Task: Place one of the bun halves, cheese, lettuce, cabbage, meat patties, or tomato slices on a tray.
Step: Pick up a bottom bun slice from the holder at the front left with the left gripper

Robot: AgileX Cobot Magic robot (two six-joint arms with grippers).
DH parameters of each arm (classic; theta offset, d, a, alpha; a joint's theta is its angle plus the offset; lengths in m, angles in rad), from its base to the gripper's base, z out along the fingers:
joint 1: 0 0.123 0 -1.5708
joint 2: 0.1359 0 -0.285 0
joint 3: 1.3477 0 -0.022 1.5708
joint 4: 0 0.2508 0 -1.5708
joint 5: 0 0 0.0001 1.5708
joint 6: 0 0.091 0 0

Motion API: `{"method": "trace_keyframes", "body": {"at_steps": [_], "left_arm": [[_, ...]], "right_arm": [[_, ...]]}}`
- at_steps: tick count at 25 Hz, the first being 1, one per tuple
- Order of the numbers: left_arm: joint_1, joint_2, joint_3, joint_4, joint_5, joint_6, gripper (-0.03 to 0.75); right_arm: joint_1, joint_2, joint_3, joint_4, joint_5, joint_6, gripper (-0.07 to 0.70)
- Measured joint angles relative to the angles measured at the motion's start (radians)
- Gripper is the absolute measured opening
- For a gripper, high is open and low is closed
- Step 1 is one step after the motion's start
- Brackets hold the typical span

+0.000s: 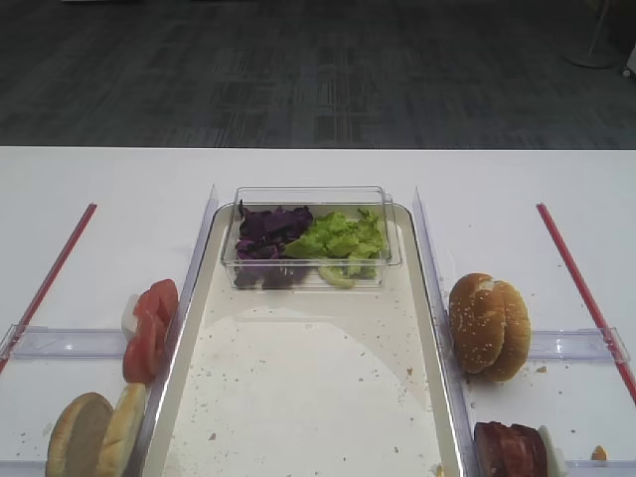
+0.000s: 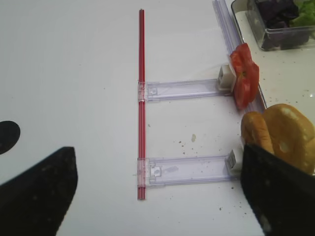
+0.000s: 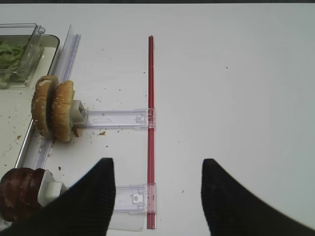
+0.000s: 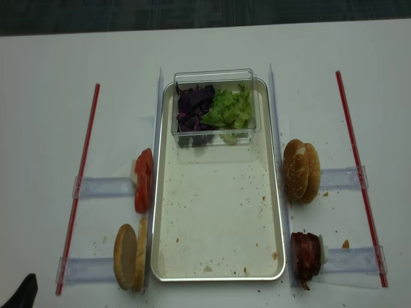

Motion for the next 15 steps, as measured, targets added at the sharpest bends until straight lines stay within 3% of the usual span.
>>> {"method": "trace_keyframes", "body": {"at_steps": [15], "left_arm": [[0.000, 0.000, 0.000, 0.000, 0.000, 0.000, 0.618]], "right_arm": [[0.000, 0.000, 0.000, 0.000, 0.000, 0.000, 0.426]]}}
